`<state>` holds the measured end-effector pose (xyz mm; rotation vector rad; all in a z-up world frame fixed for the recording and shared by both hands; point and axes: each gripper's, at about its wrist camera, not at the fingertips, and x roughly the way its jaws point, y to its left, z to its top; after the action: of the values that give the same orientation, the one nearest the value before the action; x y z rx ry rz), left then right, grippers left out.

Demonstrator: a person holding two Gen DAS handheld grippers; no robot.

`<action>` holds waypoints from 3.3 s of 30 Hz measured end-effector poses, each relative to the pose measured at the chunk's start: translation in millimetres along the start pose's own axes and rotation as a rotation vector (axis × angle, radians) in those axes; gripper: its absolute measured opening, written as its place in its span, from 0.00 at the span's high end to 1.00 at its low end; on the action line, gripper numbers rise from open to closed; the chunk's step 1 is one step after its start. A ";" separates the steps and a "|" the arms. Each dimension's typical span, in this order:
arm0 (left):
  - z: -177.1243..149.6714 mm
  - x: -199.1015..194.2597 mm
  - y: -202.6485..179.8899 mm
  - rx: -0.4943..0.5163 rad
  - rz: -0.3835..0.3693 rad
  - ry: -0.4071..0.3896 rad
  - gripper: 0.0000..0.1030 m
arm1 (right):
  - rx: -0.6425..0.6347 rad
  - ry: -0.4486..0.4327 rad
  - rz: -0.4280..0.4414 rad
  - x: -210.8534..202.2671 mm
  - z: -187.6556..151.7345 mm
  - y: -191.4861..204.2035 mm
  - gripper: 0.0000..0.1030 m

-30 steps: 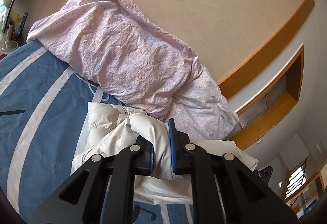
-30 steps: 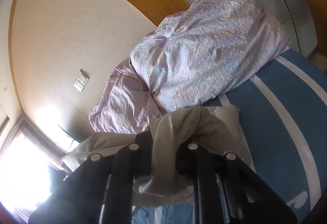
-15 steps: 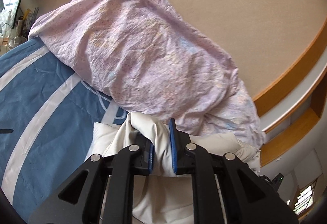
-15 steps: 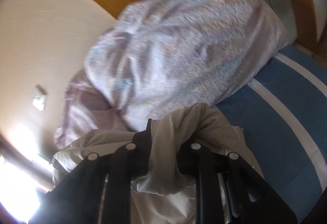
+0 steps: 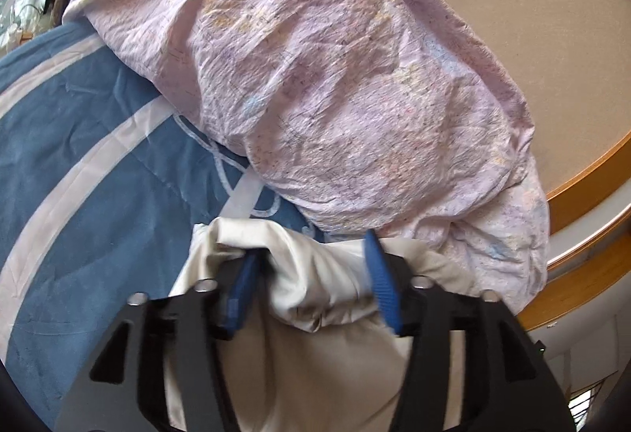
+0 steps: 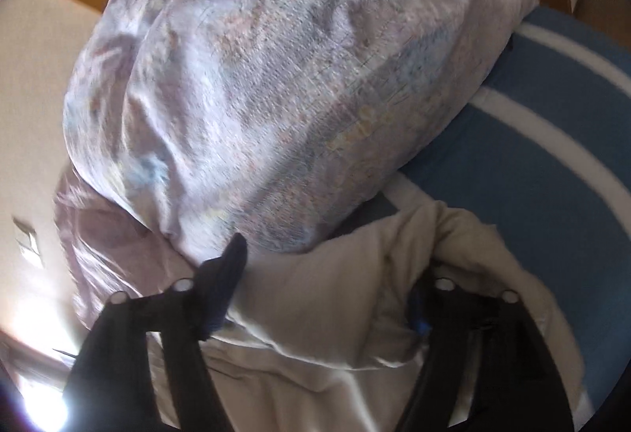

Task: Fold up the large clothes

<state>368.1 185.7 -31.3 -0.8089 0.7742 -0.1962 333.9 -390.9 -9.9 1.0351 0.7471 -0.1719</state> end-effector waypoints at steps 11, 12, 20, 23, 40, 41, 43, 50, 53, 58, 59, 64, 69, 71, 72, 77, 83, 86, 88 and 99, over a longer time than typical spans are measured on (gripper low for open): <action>-6.5 -68.6 -47.0 0.285 0.004 -0.237 0.05 | -0.305 -0.173 0.064 -67.0 -14.8 33.8 0.22; -18.3 -68.8 -56.9 0.359 0.020 -0.238 0.05 | -0.411 -0.164 0.030 -68.9 -28.6 44.2 0.23; -97.3 -50.1 -110.1 0.760 0.148 -0.235 0.03 | -0.996 -0.140 -0.148 -59.0 -146.0 95.5 0.28; -110.5 -38.2 -113.9 0.806 0.172 -0.220 0.03 | -1.058 -0.137 -0.179 -49.8 -163.4 97.8 0.29; -93.6 52.1 -78.8 0.653 0.420 -0.055 0.02 | -0.951 0.028 -0.435 46.2 -153.6 70.4 0.18; -92.7 54.7 -77.0 0.642 0.428 -0.049 0.01 | -0.944 0.034 -0.434 49.2 -152.6 68.6 0.18; -92.0 58.2 -74.0 0.628 0.435 -0.045 0.01 | -0.928 0.040 -0.430 53.7 -151.0 64.2 0.16; -91.4 72.8 -73.7 0.618 0.484 -0.014 0.01 | -0.881 0.053 -0.419 54.3 -147.7 57.9 0.14; -93.5 61.2 -73.0 0.626 0.474 0.003 0.01 | -0.853 0.007 -0.341 24.5 -140.8 55.0 0.17; -90.6 30.6 -71.8 0.630 0.458 -0.065 0.01 | -0.833 -0.115 -0.297 -22.0 -131.2 47.8 0.17; -89.4 29.6 -72.3 0.641 0.471 -0.078 0.01 | -0.840 -0.125 -0.309 -23.5 -129.9 47.3 0.17; -87.5 44.9 -62.8 0.645 0.514 -0.059 0.01 | -0.793 -0.128 -0.433 -12.5 -114.4 29.0 0.18; -79.1 53.0 -49.1 0.588 0.483 -0.045 0.01 | -0.714 -0.002 -0.408 9.0 -95.1 0.4 0.17; -75.8 57.2 -43.7 0.558 0.470 -0.031 0.01 | -0.723 0.002 -0.419 16.3 -94.0 -1.4 0.15; -74.4 58.9 -40.0 0.540 0.457 -0.024 0.01 | -0.726 0.001 -0.419 19.2 -93.8 -2.9 0.14; -70.7 61.8 -27.9 0.490 0.409 -0.012 0.01 | -0.725 -0.006 -0.417 29.4 -92.3 -8.0 0.12; -73.0 33.3 -39.5 0.548 0.440 -0.049 0.01 | -0.694 -0.036 -0.363 -14.3 -94.1 -3.6 0.17; -70.2 13.6 -42.7 0.537 0.425 -0.074 0.01 | -0.689 -0.065 -0.328 -38.6 -100.8 -5.9 0.17; -68.9 12.5 -41.6 0.539 0.436 -0.073 0.01 | -0.708 -0.059 -0.349 -40.4 -105.2 -9.2 0.17; -59.3 43.5 -0.2 0.417 0.411 0.023 0.01 | -0.696 0.043 -0.384 -5.0 -111.8 -27.5 0.05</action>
<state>358.3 132.3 -80.9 -0.2449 0.8670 0.0042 263.8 -313.7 -59.0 0.2299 0.9488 -0.1986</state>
